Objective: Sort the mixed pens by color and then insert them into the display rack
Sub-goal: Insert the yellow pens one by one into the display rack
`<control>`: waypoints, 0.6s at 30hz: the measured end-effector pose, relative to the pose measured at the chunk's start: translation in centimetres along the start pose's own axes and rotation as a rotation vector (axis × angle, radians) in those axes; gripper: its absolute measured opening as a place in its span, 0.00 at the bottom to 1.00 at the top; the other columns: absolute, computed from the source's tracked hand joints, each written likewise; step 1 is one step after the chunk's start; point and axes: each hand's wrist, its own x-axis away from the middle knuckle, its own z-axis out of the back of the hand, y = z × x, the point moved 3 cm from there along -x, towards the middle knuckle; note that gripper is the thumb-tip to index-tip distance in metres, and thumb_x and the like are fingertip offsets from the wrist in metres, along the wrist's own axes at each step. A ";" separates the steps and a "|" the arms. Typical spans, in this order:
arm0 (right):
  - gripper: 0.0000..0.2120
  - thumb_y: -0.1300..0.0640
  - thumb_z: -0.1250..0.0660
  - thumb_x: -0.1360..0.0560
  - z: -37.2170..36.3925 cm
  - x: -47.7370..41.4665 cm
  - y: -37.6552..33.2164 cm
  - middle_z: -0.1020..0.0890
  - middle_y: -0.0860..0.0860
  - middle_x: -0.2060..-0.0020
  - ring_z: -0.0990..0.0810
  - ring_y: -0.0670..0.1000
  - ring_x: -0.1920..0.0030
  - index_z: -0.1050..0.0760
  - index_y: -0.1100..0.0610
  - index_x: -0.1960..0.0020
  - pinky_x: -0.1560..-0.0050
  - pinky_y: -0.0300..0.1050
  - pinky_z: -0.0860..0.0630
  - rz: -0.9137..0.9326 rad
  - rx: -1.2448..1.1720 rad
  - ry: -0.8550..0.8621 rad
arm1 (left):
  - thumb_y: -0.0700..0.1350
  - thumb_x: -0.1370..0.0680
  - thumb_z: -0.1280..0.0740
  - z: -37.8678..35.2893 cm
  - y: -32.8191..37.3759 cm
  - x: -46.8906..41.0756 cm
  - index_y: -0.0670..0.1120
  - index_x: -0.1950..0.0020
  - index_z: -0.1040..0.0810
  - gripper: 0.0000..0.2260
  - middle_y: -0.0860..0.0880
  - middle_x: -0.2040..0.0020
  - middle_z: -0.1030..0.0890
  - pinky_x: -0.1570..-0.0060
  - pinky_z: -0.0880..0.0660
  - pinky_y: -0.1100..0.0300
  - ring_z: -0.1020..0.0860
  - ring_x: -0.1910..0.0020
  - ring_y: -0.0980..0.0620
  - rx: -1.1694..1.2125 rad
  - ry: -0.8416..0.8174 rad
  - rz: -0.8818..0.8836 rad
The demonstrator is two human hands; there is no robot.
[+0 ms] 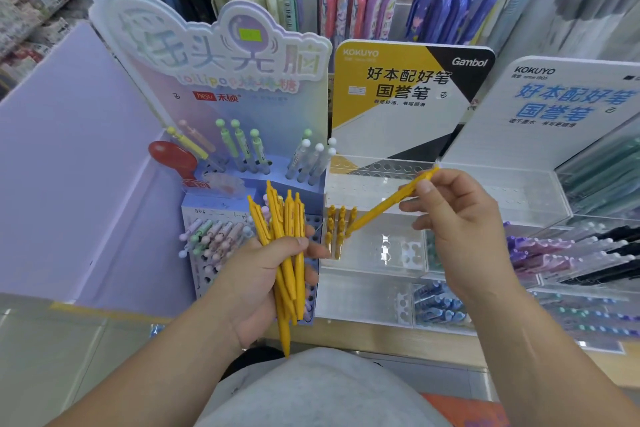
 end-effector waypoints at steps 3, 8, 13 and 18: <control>0.02 0.58 0.32 0.21 -0.6 0.2 0.7 0.15 0.49 0.59 0.15 0.51 0.56 0.23 0.52 0.50 0.58 0.44 0.20 0.071 0.161 -0.018 | 0.37 0.20 0.37 0.4 0.1 -0.1 0.41 0.43 0.19 0.09 0.40 0.57 0.16 0.72 0.24 0.57 0.21 0.70 0.48 0.003 0.037 -0.016; 0.05 0.55 0.29 0.23 -1.9 0.6 3.3 0.16 0.41 0.58 0.18 0.41 0.56 0.22 0.49 0.48 0.54 0.35 0.22 0.165 0.455 -0.096 | 0.37 0.21 0.36 0.5 0.3 -0.1 0.41 0.43 0.19 0.09 0.40 0.57 0.17 0.70 0.25 0.55 0.21 0.70 0.47 0.001 0.040 -0.032; 0.07 0.55 0.29 0.23 -2.9 0.8 4.7 0.18 0.38 0.58 0.20 0.37 0.55 0.21 0.52 0.45 0.56 0.29 0.24 0.201 0.568 -0.136 | 0.39 0.25 0.33 0.7 0.6 -0.1 0.41 0.43 0.19 0.12 0.40 0.56 0.17 0.69 0.25 0.55 0.23 0.69 0.48 0.015 0.037 -0.042; 0.06 0.56 0.29 0.23 -3.5 0.8 6.1 0.17 0.39 0.59 0.20 0.37 0.58 0.19 0.51 0.46 0.59 0.26 0.27 0.239 0.687 -0.196 | 0.38 0.23 0.34 1.1 0.7 0.0 0.42 0.43 0.18 0.10 0.41 0.56 0.17 0.69 0.25 0.56 0.23 0.69 0.49 0.011 0.040 -0.036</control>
